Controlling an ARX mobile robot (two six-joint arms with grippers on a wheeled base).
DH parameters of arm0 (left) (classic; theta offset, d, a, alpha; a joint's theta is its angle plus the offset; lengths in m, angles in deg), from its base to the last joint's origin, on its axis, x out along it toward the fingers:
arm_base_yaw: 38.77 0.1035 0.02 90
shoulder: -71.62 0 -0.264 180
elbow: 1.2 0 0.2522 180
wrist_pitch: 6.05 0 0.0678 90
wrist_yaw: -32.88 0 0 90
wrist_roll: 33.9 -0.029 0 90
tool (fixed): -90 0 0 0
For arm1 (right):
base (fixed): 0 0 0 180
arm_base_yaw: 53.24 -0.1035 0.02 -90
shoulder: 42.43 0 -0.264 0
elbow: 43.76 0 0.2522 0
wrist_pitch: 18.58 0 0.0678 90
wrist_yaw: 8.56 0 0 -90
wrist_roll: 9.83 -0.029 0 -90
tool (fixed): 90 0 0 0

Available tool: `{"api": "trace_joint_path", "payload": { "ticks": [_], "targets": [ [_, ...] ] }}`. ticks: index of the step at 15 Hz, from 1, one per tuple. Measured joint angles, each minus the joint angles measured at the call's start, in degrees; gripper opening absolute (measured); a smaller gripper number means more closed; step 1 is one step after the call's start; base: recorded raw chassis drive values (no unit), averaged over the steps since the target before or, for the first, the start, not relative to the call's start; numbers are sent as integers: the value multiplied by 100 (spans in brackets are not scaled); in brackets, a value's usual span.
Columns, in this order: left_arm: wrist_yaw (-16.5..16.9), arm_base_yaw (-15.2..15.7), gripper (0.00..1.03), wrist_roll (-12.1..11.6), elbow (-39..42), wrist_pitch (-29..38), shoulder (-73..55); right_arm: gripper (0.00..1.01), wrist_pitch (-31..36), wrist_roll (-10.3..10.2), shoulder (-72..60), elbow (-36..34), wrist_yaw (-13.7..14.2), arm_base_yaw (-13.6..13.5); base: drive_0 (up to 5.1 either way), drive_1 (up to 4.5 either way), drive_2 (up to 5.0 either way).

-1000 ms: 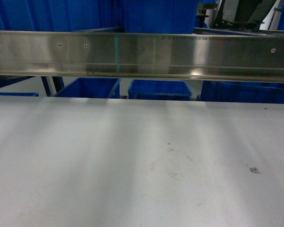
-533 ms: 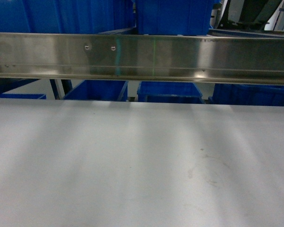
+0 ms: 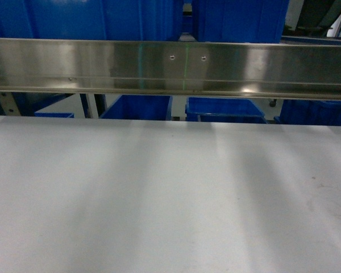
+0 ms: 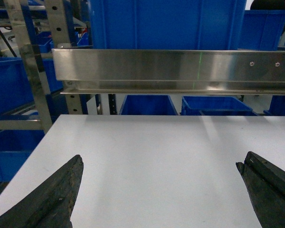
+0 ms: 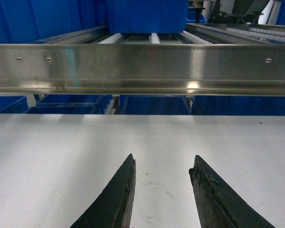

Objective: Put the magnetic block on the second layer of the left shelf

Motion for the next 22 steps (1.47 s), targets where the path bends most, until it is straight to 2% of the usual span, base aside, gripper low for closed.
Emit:
{"api": "trace_joint_path", "payload": {
  "ticks": [22],
  "targets": [
    [-4, 0, 98, 0, 0, -11, 0, 31, 7, 0, 0, 7, -2, -4, -497, 242, 242]
  ]
}}
